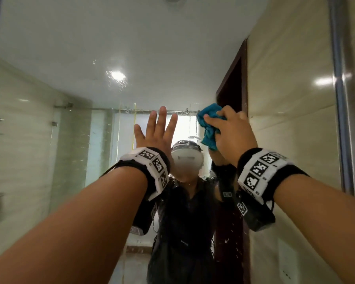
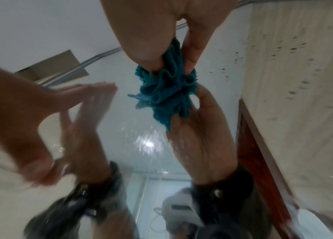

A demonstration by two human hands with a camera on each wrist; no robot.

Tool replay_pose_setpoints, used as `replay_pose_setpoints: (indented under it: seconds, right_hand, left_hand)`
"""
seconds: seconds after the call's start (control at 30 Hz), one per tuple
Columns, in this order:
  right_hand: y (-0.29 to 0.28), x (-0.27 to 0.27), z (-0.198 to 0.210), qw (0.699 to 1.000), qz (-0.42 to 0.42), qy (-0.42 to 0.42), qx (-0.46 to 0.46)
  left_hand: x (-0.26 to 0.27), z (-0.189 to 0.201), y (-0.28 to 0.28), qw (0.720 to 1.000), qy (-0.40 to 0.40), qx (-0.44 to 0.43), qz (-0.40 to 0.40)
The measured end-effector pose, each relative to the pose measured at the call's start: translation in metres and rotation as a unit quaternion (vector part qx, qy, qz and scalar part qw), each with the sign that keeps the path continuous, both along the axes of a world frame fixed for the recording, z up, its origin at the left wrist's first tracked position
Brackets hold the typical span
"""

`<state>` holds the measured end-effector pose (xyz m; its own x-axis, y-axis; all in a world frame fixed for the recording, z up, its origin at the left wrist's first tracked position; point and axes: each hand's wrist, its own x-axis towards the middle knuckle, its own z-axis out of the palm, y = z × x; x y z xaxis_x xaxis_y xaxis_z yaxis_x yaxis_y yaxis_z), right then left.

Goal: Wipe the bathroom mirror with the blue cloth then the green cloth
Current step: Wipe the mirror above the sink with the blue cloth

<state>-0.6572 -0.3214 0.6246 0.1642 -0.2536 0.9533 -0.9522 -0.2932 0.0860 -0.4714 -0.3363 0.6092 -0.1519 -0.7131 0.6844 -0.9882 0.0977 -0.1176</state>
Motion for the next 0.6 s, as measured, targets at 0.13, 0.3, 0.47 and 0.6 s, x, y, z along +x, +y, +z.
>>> replay_pose_setpoints:
  seconds: [0.13, 0.3, 0.47, 0.6]
  right_hand:
    - [0.02, -0.015, -0.022, 0.992, -0.041, 0.103, 0.063]
    - [0.035, -0.044, -0.016, 0.993, -0.055, 0.062, 0.079]
    - [0.021, -0.034, -0.007, 0.997, -0.016, -0.071, -0.006]
    - [0.011, -0.004, -0.01, 0.996, 0.016, -0.083, -0.01]
  left_hand:
    - [-0.001, 0.0, 0.001, 1.0, 0.011, 0.0, -0.004]
    - [-0.002, 0.001, 0.001, 1.0, 0.015, 0.003, -0.011]
    - [-0.002, 0.001, 0.0, 1.0, 0.014, 0.011, -0.013]
    - [-0.003, 0.002, 0.0, 1.0, 0.01, 0.011, -0.007]
